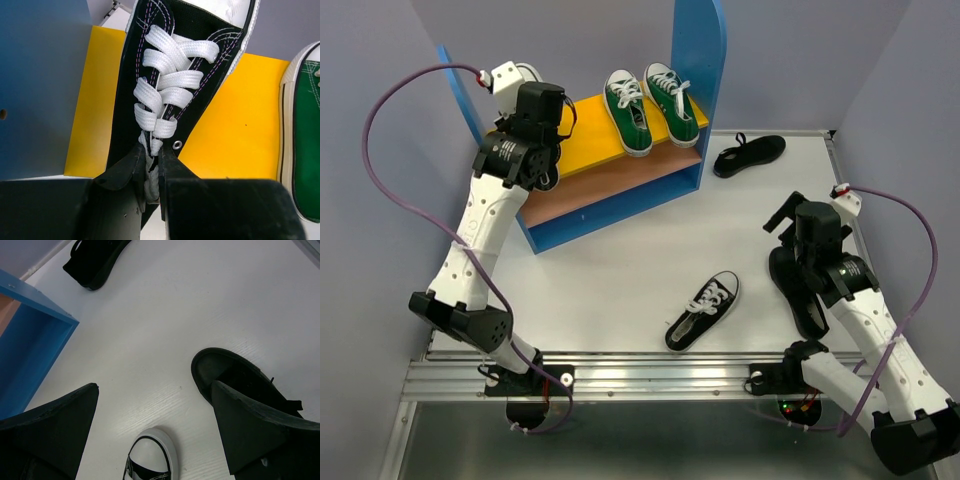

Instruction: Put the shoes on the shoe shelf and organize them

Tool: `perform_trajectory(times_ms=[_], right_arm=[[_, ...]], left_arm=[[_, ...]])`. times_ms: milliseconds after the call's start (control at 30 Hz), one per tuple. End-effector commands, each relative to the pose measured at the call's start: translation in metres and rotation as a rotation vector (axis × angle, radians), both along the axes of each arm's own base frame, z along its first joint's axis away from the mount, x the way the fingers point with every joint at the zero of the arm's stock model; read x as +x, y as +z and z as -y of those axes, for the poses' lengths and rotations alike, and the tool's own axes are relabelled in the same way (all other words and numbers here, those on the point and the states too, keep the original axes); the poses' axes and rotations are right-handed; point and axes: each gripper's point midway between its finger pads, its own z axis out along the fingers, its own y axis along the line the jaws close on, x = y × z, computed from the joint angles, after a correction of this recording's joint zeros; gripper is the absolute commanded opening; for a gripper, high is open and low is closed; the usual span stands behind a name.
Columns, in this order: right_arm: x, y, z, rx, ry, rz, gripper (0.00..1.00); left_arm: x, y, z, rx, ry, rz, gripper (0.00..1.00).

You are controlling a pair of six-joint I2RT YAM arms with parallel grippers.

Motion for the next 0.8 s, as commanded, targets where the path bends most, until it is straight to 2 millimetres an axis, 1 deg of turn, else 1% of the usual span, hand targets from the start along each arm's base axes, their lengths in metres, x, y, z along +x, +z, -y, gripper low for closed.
perform_trajectory(times_ms=[0,33,133,167,233,267,300,333,400,500,533,600,633,667,733,767], right_arm=[[0.0,0.009,0.004,-0.005,-0.019,0.03,1.0],[0.001,0.009,0.004,-0.003,-0.018,0.029,1.0],[0.001,0.009,0.003,-0.003,-0.017,0.026,1.0],[0.001,0.01,0.004,-0.003,-0.018,0.029,1.0],[0.001,0.01,0.003,-0.002,-0.017,0.03,1.0],[0.001,0.009,0.004,-0.004,-0.016,0.028,1.0],[0.001,0.01,0.004,-0.003,-0.016,0.03,1.0],[0.0,0.01,0.004,-0.003,-0.016,0.031,1.0],[-0.001,0.01,0.004,-0.005,-0.016,0.029,1.0],[0.0,0.01,0.004,-0.003,-0.015,0.03,1.0],[0.0,0.009,0.003,-0.003,-0.012,0.025,1.0],[0.001,0.01,0.002,0.0,-0.01,0.025,1.0],[0.001,0.011,0.002,0.001,-0.01,0.028,1.0],[0.002,0.011,0.002,0.001,-0.009,0.026,1.0],[0.002,0.011,0.002,0.002,-0.011,0.025,1.0],[0.002,0.012,0.002,0.001,-0.012,0.027,1.0]], left_arm=[[0.002,0.03,-0.016,-0.07,0.067,0.161,0.0],[0.005,0.023,-0.016,-0.069,0.062,0.151,0.0],[0.01,0.011,-0.018,-0.074,0.057,0.12,0.0],[0.011,0.009,-0.018,-0.073,0.052,0.113,0.02],[0.013,0.005,-0.016,-0.076,0.036,0.103,0.2],[0.014,0.005,-0.014,-0.074,0.027,0.102,0.32],[0.014,0.007,-0.013,-0.074,0.015,0.108,0.4],[0.016,0.01,-0.01,-0.072,-0.008,0.115,0.53],[0.016,0.016,-0.008,-0.065,-0.031,0.128,0.56],[0.015,0.032,-0.005,-0.047,-0.075,0.168,0.57],[0.017,0.041,-0.002,-0.049,-0.098,0.196,0.57],[0.015,0.053,0.003,-0.014,-0.157,0.217,0.57],[0.014,0.065,0.005,-0.008,-0.174,0.249,0.57],[0.013,0.069,0.009,0.006,-0.196,0.257,0.57],[0.006,0.084,0.025,0.065,-0.27,0.289,0.57],[0.003,0.087,0.033,0.085,-0.3,0.292,0.56]])
